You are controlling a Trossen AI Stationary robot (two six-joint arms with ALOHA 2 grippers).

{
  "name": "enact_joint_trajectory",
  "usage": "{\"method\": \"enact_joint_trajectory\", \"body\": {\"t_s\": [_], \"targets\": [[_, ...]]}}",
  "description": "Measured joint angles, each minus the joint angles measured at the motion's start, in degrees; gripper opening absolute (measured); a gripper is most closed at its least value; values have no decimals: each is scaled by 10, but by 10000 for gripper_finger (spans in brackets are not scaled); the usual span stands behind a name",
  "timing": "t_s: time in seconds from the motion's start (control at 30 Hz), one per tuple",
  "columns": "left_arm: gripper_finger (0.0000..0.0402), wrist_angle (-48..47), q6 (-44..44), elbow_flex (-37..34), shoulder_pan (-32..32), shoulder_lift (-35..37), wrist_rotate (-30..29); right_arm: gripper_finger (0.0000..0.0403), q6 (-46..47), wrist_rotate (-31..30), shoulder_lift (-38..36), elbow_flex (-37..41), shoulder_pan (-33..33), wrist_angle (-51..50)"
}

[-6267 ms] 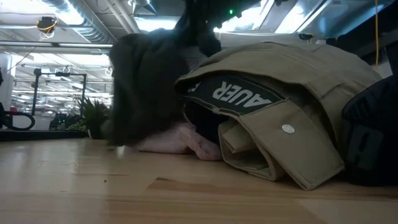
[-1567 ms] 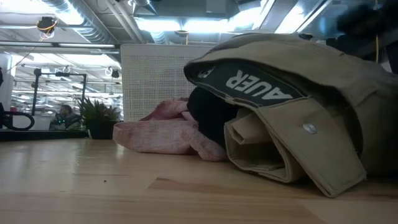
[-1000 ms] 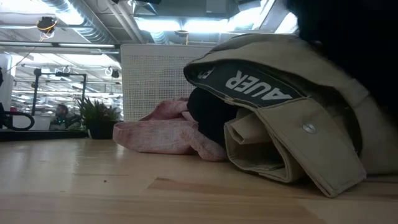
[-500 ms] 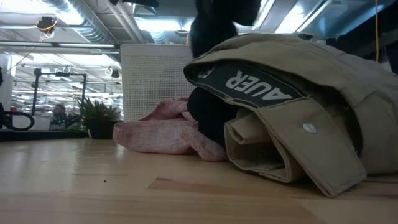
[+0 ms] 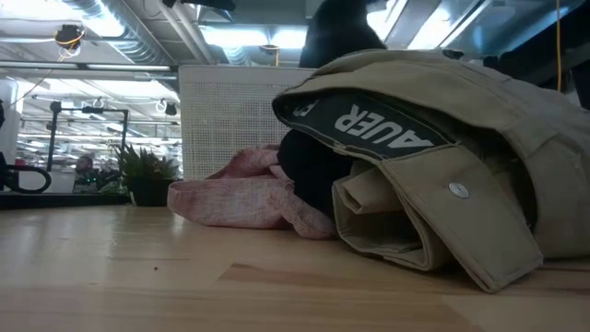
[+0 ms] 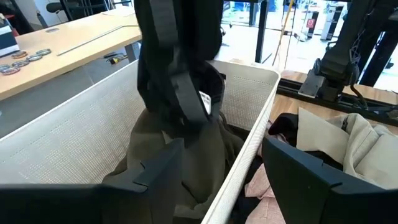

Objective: Sort clothes
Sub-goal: Put the black boxer into the white bin, then put the brown shorts into the white bin

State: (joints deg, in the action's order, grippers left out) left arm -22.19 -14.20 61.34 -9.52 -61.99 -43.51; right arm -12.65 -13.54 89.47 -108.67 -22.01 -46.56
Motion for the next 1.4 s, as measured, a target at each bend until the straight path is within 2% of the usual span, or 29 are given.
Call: {"method": "enact_joint_trajectory", "body": {"t_s": [0.17, 0.37, 0.57, 0.73, 0.9, 1.13, 1.4], "targets": [[209, 1, 0, 0, 0, 0, 0, 38, 9, 27, 23, 70, -14, 1], [209, 1, 0, 0, 0, 0, 0, 50, 19, 27, 63, 120, -13, 25], [209, 1, -2, 0, 0, 0, 0, 105, 34, 26, 84, 121, -13, 37], [209, -15, -11, 0, 0, 0, 0, 162, 36, 0, 80, 75, -13, 3], [209, -17, -15, 0, 0, 0, 0, 199, 36, -1, 77, 3, -13, -25], [209, -17, -12, 0, 0, 0, 0, 205, 39, 41, 77, -58, -12, -66], [209, -11, -30, 0, 0, 0, 0, 205, 47, 42, 78, -70, -13, -78]]}}
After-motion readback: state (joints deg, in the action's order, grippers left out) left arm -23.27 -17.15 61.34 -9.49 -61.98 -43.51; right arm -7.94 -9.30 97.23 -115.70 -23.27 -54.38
